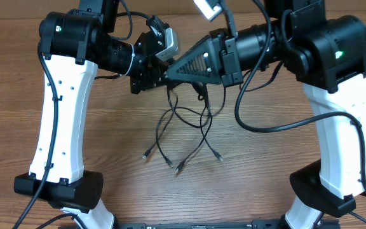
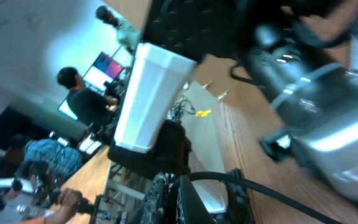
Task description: Untangle cables
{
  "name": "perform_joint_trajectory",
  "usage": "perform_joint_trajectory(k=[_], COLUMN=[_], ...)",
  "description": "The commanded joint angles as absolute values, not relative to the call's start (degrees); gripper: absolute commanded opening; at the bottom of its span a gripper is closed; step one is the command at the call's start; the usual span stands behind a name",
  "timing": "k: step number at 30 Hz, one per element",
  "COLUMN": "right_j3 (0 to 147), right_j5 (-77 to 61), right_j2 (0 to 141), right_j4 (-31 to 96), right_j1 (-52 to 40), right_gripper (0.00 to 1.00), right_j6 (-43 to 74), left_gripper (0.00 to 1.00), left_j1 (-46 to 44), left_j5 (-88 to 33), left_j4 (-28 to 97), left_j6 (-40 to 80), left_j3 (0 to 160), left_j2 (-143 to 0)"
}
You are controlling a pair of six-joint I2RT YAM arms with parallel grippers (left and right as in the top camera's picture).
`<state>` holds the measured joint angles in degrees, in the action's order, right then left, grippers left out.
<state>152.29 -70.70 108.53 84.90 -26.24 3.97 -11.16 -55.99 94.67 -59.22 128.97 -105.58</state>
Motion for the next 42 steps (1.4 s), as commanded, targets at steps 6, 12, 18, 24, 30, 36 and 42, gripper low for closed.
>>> perform_joint_trajectory(k=[6, 12, 18, 24, 30, 36, 42], right_j3=[153.7, 153.7, 153.7, 153.7, 153.7, 153.6, 153.5], right_j5=[-70.7, -55.8, -52.5, -41.3, -19.5, -30.1, -39.6], right_j2=[107.7, 107.7, 107.6, 107.7, 107.7, 107.7, 107.7], right_j4=[84.4, 88.9, 90.4, 90.6, 92.2, 94.2, 94.9], right_j1=[-24.3, -19.0, -13.0, -6.7, -2.4, -1.7, -5.8], right_gripper=[0.04, 0.04, 0.04, 0.04, 0.04, 0.15, 0.60], right_j6=[4.7, 4.7, 4.5, 4.7, 8.1, 1.1, -9.8], left_gripper=[0.04, 0.04, 0.04, 0.04, 0.04, 0.04, 0.04], left_j1=[-10.4, -5.0, 0.8, 5.0, 8.7, 9.9, 8.3], left_j5=[-54.9, -55.2, -57.9, -59.6, -59.7, -61.6, -61.6], left_j4=[96.1, 96.8, 96.8, 96.8, 96.8, 96.8, 96.7], left_j6=[-59.9, -56.0, -53.9, -53.5, -53.6, -51.0, -39.5], left_j3=[129.4, 129.4, 129.4, 129.4, 129.4, 129.4, 129.4], left_j2=[-105.7, -105.7, -105.1, -102.8, -98.9, -96.5, -96.4])
